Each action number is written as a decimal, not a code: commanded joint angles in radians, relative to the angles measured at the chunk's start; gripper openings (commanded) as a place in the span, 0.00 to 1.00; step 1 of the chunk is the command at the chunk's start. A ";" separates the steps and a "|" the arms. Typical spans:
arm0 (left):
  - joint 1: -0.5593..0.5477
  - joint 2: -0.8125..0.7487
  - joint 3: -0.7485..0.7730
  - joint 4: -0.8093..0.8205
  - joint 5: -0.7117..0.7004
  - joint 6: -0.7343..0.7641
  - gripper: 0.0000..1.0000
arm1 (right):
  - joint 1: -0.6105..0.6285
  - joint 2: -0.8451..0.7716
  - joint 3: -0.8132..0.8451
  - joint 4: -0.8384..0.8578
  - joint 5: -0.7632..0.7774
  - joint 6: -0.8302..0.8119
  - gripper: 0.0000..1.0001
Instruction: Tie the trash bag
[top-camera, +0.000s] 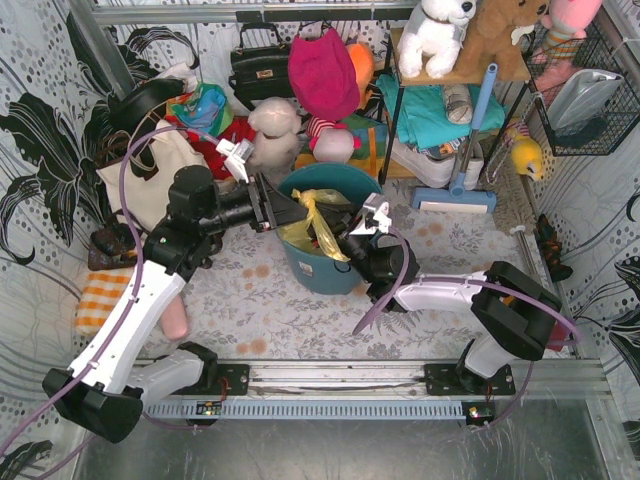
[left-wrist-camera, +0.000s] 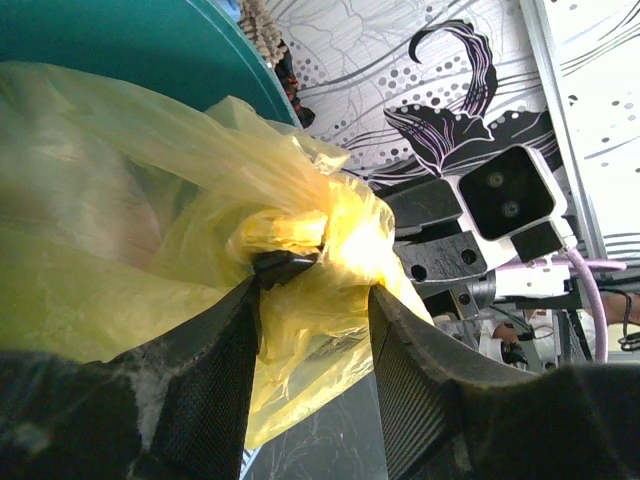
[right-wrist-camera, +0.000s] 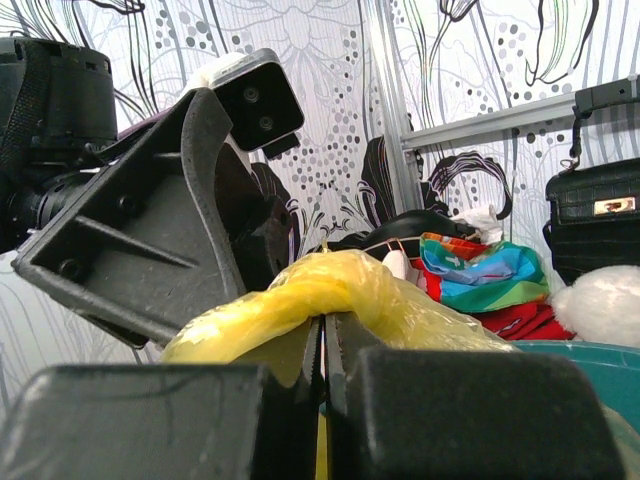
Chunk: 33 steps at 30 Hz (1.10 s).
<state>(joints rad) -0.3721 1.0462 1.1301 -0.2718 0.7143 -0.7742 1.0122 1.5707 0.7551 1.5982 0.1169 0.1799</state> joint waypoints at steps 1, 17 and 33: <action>-0.031 0.000 -0.013 0.055 -0.007 0.000 0.54 | 0.004 0.018 0.040 0.101 0.009 -0.013 0.00; -0.054 -0.062 -0.093 -0.017 -0.098 0.015 0.57 | 0.004 0.003 0.046 0.100 -0.002 -0.041 0.00; -0.052 -0.065 0.154 -0.131 -0.310 0.078 0.57 | 0.004 -0.006 0.041 0.102 -0.018 -0.033 0.00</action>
<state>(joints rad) -0.4206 0.9989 1.2205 -0.3931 0.5007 -0.7418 1.0122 1.5848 0.7723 1.5913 0.1154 0.1482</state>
